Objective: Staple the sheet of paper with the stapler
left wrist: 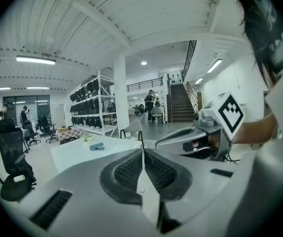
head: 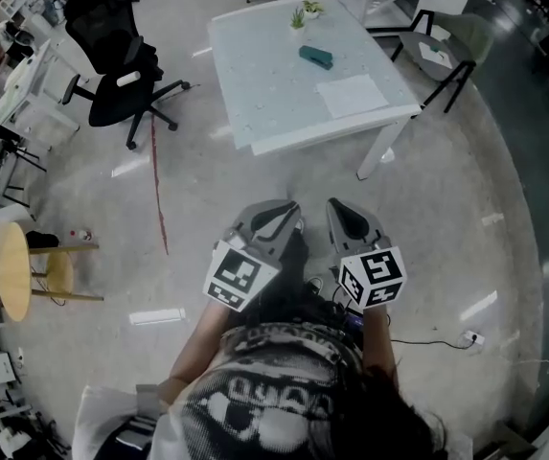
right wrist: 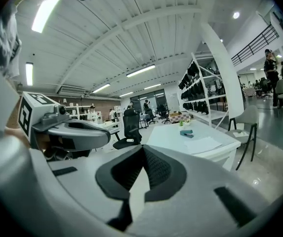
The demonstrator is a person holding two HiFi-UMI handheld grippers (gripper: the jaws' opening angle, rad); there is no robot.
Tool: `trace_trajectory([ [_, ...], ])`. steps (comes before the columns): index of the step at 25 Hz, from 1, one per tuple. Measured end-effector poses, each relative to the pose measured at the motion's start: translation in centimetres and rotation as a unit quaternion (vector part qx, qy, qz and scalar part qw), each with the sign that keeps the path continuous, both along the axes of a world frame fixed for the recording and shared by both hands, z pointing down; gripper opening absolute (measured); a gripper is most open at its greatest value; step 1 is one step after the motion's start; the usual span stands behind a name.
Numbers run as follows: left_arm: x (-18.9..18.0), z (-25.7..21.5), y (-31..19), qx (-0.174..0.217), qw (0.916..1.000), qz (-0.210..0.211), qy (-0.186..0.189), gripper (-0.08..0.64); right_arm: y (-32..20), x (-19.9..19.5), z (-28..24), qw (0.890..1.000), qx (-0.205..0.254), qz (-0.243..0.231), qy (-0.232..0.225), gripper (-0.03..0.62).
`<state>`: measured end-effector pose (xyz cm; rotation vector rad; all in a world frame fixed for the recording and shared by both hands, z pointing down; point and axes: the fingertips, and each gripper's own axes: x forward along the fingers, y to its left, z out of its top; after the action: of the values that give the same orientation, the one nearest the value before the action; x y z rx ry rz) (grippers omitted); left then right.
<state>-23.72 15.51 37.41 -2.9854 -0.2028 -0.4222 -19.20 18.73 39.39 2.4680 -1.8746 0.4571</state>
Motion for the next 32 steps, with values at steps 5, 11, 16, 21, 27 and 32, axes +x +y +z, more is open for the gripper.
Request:
trace_trajectory([
  [5,1.4,0.6,-1.1,0.002,0.9999,-0.005,-0.012,0.010,-1.2,2.3,0.6,1.000,0.003,0.000,-0.011,-0.008],
  [11,5.4,1.1,-3.1,-0.007,0.9998,0.009,-0.015,0.010,-2.4,5.8,1.4,1.000,-0.010,0.017,-0.017,-0.008],
  [16,10.5,1.7,-4.4,-0.019,0.9990,0.038,-0.017,0.010,-3.8,10.9,2.1,0.999,-0.024,0.041,-0.021,-0.008],
  [21,15.7,2.1,-8.4,-0.027,0.9982,0.050,-0.020,0.009,-7.2,15.6,2.9,0.997,-0.043,0.052,-0.028,-0.008],
  [27,20.8,1.9,-13.6,-0.038,0.9976,0.056,-0.017,0.009,-11.4,20.2,3.3,0.995,-0.064,0.063,-0.032,-0.008],
  [32,23.8,2.4,-16.5,-0.053,0.9962,0.067,-0.018,0.011,-14.3,22.9,3.4,0.994,-0.081,0.070,-0.030,-0.008],
])
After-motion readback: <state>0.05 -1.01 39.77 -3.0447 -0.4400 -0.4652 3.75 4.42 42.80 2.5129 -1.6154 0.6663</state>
